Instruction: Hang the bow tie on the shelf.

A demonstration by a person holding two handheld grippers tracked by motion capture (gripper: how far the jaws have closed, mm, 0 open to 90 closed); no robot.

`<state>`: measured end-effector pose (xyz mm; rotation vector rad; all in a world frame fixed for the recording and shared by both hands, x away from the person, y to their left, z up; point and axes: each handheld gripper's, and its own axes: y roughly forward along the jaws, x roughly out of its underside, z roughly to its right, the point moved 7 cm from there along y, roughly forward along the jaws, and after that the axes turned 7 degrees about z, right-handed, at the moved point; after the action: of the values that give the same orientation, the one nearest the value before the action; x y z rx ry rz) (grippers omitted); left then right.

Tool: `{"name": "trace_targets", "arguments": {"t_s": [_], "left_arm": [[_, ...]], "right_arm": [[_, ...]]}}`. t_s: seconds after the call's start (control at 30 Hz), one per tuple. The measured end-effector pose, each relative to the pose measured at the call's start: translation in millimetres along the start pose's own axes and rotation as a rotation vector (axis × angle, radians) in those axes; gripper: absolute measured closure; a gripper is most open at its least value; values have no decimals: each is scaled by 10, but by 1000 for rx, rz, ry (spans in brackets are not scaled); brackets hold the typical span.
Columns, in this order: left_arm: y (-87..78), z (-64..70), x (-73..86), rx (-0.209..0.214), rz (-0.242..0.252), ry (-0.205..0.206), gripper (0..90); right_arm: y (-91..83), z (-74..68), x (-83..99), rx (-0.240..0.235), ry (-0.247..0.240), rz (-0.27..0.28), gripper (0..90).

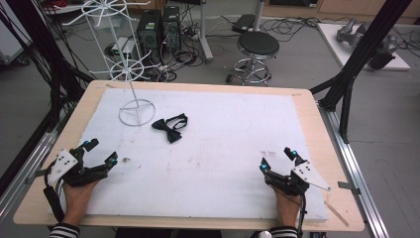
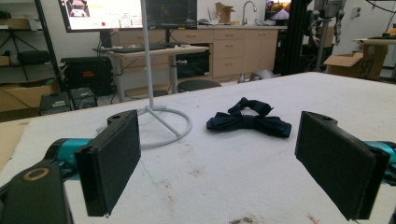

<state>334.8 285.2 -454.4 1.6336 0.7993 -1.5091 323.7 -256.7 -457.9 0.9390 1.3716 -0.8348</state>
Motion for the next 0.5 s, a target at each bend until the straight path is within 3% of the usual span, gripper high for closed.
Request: {"name": "trace_targets", "arguments": {"t_s": [0.5], "left_arm": [[0,-4,1,2,-3,0,147]], "right_arm": [[-4,-4,-5,8,-27,10,93]]}}
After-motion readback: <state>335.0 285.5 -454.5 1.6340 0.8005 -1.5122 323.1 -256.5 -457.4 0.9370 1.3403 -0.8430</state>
